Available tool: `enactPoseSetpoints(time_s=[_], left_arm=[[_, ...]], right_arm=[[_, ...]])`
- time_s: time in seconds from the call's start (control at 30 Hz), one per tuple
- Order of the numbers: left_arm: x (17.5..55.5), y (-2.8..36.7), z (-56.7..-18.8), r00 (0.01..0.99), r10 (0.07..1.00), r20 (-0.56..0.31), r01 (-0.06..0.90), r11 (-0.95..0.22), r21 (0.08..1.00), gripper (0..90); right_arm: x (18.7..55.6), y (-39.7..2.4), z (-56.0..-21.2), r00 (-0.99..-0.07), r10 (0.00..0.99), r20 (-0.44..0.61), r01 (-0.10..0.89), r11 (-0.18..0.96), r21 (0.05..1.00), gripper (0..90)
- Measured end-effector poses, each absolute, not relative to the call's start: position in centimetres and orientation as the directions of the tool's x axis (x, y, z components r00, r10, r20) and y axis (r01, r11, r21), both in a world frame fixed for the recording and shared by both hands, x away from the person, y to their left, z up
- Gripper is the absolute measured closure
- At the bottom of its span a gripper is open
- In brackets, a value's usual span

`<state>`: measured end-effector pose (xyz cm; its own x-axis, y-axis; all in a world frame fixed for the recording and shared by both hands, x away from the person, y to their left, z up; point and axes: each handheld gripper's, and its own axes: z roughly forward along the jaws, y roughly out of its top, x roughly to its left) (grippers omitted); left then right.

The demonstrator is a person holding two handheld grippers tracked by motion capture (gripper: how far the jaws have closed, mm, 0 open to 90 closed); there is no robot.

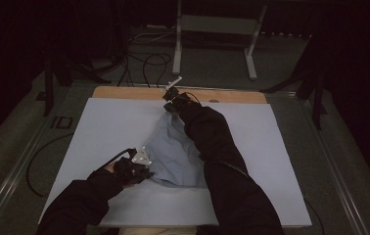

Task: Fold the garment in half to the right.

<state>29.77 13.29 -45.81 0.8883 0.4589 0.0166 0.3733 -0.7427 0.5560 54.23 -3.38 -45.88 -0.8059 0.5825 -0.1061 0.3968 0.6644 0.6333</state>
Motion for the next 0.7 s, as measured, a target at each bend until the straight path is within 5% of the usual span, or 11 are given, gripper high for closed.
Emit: enactPoseSetpoints(time_s=[0.7], left_arm=[[29.8,8.1,-42.0,0.935,0.346,0.079,0.247,-0.794,0.555,86.9]], right_arm=[[53.4,-8.2,-42.9,-0.779,0.622,-0.081,0.401,0.592,0.699,87.4]])
